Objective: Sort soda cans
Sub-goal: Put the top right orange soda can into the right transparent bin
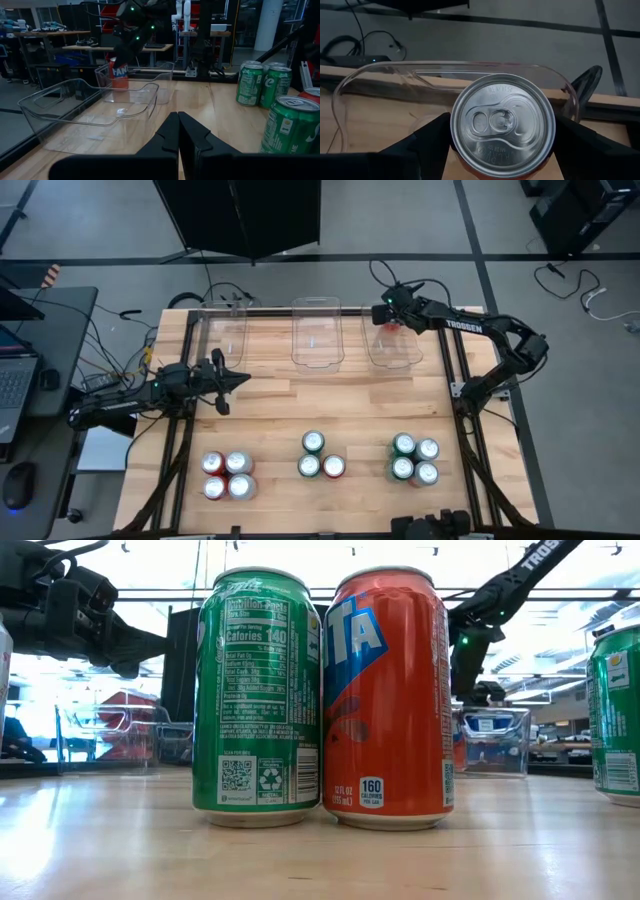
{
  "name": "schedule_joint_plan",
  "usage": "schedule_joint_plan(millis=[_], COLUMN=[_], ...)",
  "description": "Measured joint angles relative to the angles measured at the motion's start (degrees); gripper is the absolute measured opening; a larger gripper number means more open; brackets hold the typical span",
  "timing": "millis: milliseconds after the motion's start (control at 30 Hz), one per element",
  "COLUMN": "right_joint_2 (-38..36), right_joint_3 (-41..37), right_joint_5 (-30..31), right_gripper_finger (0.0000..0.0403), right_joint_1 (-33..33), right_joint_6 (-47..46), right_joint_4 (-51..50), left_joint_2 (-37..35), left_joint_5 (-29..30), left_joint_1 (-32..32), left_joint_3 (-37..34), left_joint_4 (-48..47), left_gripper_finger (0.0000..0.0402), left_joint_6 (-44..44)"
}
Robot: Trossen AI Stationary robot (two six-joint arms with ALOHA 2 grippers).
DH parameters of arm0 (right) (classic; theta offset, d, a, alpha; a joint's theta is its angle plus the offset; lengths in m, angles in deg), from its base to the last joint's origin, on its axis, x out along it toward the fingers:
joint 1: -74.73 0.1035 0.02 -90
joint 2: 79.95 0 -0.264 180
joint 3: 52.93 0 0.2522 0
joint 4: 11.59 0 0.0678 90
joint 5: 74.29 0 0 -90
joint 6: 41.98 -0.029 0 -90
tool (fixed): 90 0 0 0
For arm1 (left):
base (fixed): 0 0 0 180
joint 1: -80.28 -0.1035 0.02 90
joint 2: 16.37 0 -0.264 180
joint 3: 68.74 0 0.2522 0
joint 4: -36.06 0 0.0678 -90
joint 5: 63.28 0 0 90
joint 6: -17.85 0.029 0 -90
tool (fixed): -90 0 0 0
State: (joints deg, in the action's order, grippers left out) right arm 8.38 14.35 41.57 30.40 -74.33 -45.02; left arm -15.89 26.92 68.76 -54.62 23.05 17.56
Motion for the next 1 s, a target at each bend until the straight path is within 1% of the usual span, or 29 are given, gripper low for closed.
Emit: schedule_joint_plan(millis=[200,267,533,633,733,833,900,1000], right_joint_2=[-0.04,-0.04,0.22,0.22,0.2,0.2,0.2,0.2], right_joint_3=[0.05,0.07,-0.21,-0.17,0.13,2.21,4.46,9.12], right_joint_5=[-0.07,-0.08,-0.62,-0.62,-0.62,-0.58,-0.58,-1.71], right_gripper_finger=[0.0289,0.0295,0.0375,0.0393,0.0397,0.0394,0.0394,0.0396], right_joint_1=[-0.07,-0.07,-0.23,-0.35,-0.35,-0.35,-0.34,0.13], right_joint_6=[1.09,1.31,2.7,2.72,3.44,4.17,5.32,7.75], right_joint_4=[0.16,0.14,-1.22,-1.41,-1.62,-3.84,-6.56,-13.4], left_joint_2=[0.01,-0.01,0.0,-0.02,0.01,0.0,0.01,0.01], left_joint_5=[0.0,-0.02,0.0,0.0,0.01,0.0,0.01,0.0], left_joint_1=[-0.01,0.0,0.0,-0.01,-0.01,0.01,-0.01,0.02], left_joint_3=[0.01,0.02,0.01,0.0,0.0,0.01,0.01,0.01], left_joint_4=[-0.01,0.0,0.0,0.01,0.02,0.02,0.01,0.02], left_gripper_finger=[0.0002,0.0002,0.0002,0.0002,0.0002,0.0002,0.0002,0.0002], left_joint_6=[0.02,0.02,-0.01,0.01,0.02,0.01,0.0,0.01])
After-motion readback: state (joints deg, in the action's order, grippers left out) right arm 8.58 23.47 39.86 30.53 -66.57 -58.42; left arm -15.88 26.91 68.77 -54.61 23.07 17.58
